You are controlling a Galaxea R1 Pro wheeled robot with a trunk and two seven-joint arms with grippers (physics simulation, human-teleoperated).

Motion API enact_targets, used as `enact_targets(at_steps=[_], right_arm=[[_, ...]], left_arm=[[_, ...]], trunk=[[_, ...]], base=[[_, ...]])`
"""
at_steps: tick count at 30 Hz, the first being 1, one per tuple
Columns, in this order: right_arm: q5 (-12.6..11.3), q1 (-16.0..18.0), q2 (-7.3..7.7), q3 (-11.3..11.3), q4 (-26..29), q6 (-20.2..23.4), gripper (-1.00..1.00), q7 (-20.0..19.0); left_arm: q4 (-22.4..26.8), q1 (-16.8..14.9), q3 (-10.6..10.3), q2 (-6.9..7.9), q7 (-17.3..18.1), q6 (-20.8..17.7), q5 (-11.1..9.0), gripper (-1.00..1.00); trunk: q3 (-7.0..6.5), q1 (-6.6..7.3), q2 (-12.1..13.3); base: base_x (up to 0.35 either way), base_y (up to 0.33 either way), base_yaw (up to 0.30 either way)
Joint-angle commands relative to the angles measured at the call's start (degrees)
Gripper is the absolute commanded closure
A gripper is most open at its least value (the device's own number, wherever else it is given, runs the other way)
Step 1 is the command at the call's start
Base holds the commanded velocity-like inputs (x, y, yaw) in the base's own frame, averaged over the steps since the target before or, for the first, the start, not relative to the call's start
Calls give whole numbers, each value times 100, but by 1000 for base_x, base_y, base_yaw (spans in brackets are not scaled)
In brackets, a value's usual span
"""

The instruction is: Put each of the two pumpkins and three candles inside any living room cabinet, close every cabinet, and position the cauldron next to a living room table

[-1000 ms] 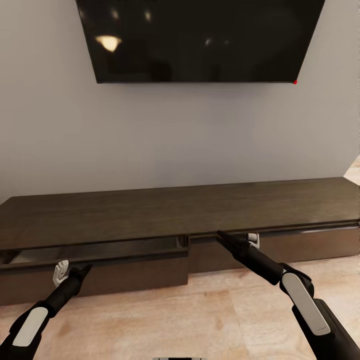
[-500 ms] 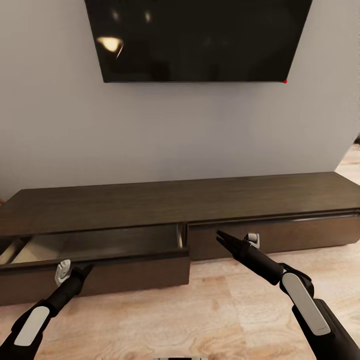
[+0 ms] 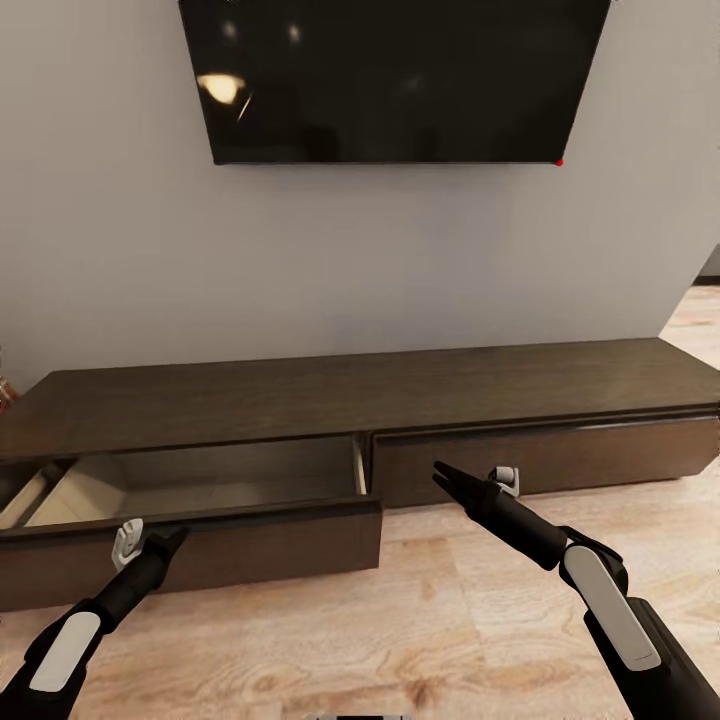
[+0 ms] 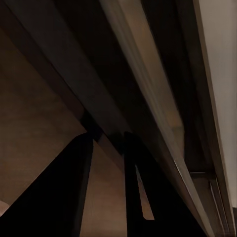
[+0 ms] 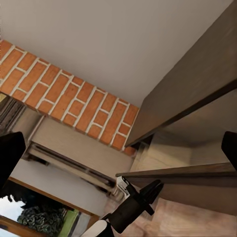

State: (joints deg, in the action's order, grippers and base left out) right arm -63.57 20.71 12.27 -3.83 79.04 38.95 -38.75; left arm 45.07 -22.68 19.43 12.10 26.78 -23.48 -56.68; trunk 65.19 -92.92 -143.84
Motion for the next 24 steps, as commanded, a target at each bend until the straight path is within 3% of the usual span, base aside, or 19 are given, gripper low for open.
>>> enact_targets(at_steps=[1, 24], right_arm=[[-42, 3, 3, -4, -1, 34, -100, 8], [-42, 3, 3, -4, 2, 34, -100, 8]], left_arm=[[11, -9, 238, 1, 12, -70, -168, 100], [11, -9, 245, 3, 20, -70, -167, 100]], trunk=[[4, 4, -3], [4, 4, -3]], base=[[-150, 0, 0], [-90, 0, 0]])
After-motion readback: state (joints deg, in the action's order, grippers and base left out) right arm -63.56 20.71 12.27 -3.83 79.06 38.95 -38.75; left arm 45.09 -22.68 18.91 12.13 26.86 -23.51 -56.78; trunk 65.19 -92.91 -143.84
